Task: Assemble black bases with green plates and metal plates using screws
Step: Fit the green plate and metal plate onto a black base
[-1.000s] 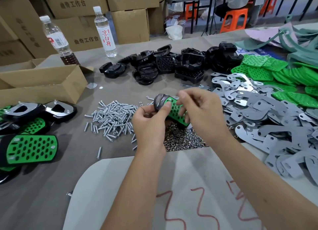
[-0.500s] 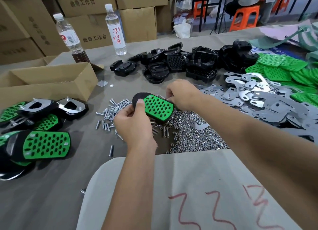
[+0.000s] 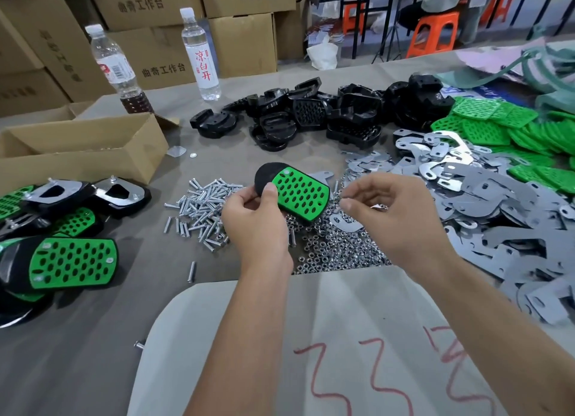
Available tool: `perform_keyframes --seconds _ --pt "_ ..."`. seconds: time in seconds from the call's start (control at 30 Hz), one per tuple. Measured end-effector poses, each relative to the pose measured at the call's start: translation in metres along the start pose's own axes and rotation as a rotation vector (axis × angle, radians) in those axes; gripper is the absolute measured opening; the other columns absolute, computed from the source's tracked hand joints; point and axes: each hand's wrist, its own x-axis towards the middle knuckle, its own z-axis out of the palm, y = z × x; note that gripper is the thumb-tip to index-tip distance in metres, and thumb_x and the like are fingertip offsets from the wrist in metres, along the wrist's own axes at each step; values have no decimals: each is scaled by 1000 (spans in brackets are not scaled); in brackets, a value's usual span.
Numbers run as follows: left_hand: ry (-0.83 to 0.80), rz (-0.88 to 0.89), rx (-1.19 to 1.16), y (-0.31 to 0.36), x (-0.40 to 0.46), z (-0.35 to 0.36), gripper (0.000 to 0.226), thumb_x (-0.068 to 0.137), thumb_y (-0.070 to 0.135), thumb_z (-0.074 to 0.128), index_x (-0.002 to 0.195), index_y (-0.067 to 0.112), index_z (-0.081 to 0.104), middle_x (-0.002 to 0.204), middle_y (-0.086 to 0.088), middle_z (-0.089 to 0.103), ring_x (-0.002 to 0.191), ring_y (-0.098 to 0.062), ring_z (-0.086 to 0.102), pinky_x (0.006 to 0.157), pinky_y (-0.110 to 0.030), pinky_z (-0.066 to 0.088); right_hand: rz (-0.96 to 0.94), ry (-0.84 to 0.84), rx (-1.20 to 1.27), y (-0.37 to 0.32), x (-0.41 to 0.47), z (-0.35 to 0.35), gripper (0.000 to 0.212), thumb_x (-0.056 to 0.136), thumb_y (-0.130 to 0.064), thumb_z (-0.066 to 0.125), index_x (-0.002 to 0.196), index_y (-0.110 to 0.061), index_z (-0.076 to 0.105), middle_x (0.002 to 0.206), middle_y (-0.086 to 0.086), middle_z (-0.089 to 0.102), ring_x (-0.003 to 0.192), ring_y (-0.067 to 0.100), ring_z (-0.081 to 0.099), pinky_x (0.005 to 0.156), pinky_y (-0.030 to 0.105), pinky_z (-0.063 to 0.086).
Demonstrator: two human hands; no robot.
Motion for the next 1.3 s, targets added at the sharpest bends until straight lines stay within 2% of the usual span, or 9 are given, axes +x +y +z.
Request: perform_keyframes --seconds 0.23,0.47,0.7,0.87,0.97,1.03,1.1,1.2,1.3 --pt "-67 66 57 -4 -10 5 6 93 14 73 92 14 67 92 -10 71 78 -21 62 74 -38 54 -132 121 52 10 -2 4 21 87 -3 79 86 -24 77 76 -13 74 72 9 71 73 22 59" --pt "-53 77 36 -3 -15 5 8 89 17 75 88 19 67 93 -10 72 80 -25 64 77 -44 55 -126 41 -7 13 -1 4 16 86 0 80 82 -15 76 75 -7 71 72 19 69 73 41 61" --pt "-99 130 45 4 -25 7 18 78 26 74 92 16 68 94 -12 74 83 -28 66 86 -52 59 -338 46 -402 5 -3 7 9 85 0 78 81 -7 73 75 1 66 72 18 58 73 42 51" --pt "-79 181 35 1 -26 7 15 78 27 73 91 20 69 95 -9 75 87 -32 67 86 -54 59 -159 99 -326 4 -4 16 11 88 -6 77 80 -13 73 70 -9 64 68 9 60 75 34 52" --pt "-93 180 43 0 -30 9 12 82 25 72 93 20 69 96 -8 74 89 -38 68 86 -54 59 -192 58 -429 2 -7 15 9 90 -5 73 83 -10 72 78 0 67 76 21 62 78 43 53" --pt "-88 154 16 -3 -29 10 10 86 18 75 94 16 69 97 -12 74 85 -35 66 83 -50 58 -121 82 -335 2 -7 12 10 88 -5 76 80 -11 74 73 -2 68 71 12 62 74 32 54" --pt "-78 68 -79 -4 -23 10 8 92 7 74 98 8 69 96 -17 72 83 -27 64 74 -41 56 8 43 -8 1 -6 7 13 85 -5 81 76 -13 76 66 -2 69 58 5 58 63 22 51" --pt "-89 0 -169 0 -19 10 5 94 3 71 99 3 67 88 -15 68 72 -17 66 66 -31 57 115 -44 428 0 -5 4 16 86 -7 81 73 -15 77 65 12 67 54 16 55 60 31 49" --pt "-92 18 -192 3 -19 11 6 95 2 71 93 6 66 80 -9 68 66 -14 64 64 -30 57 133 8 467 3 -4 7 10 86 -12 83 80 -16 76 69 8 70 54 16 55 59 30 49"
